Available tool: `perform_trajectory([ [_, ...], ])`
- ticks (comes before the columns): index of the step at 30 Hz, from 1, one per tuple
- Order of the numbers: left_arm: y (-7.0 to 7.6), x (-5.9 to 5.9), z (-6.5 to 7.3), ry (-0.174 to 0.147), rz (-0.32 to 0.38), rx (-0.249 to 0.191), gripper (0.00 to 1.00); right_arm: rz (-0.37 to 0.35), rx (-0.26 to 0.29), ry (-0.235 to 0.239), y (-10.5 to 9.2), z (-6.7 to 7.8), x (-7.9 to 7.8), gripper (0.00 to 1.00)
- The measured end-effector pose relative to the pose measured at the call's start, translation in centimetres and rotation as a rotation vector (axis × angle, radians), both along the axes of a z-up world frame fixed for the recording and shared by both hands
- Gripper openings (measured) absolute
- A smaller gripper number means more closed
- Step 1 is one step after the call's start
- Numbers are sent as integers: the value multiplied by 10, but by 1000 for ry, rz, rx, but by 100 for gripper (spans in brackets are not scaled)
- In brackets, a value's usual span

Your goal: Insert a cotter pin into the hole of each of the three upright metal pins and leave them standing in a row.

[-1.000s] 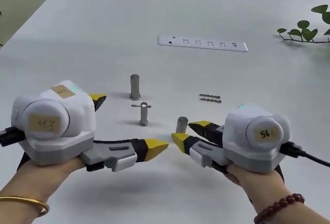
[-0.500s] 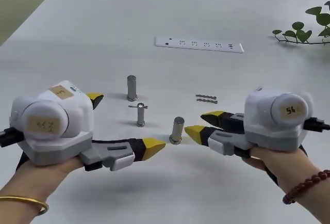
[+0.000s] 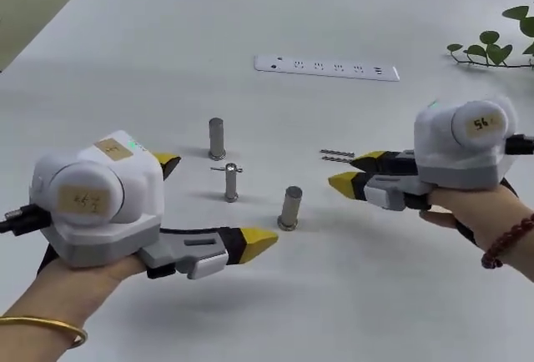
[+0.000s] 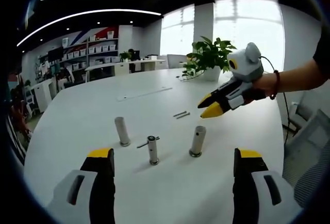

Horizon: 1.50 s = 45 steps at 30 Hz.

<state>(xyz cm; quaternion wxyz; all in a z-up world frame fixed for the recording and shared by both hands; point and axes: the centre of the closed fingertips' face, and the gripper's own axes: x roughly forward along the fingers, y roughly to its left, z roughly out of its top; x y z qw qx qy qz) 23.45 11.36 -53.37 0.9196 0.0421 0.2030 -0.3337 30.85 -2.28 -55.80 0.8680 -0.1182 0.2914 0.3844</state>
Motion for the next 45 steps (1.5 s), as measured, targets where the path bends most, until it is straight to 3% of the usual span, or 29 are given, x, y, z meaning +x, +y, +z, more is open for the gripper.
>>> perform_trajectory([
  [6,-3,-2,-1,6,-13,-2,95,12,-50,25,-5,-8,12,23],
  [9,-5,-2,0,4,-20,-6,95,37,-101,29,-7,-13,17,22],
  [19,-4,-1,-1,9,-18,-5,94,46,-154,50,-14,-27,36,21],
  [31,-4,-2,-5,22,-24,5,93,33,-176,94,-22,-44,46,19],
  [45,-2,-2,-5,25,-19,11,92,58,-242,130,-26,-51,43,4],
])
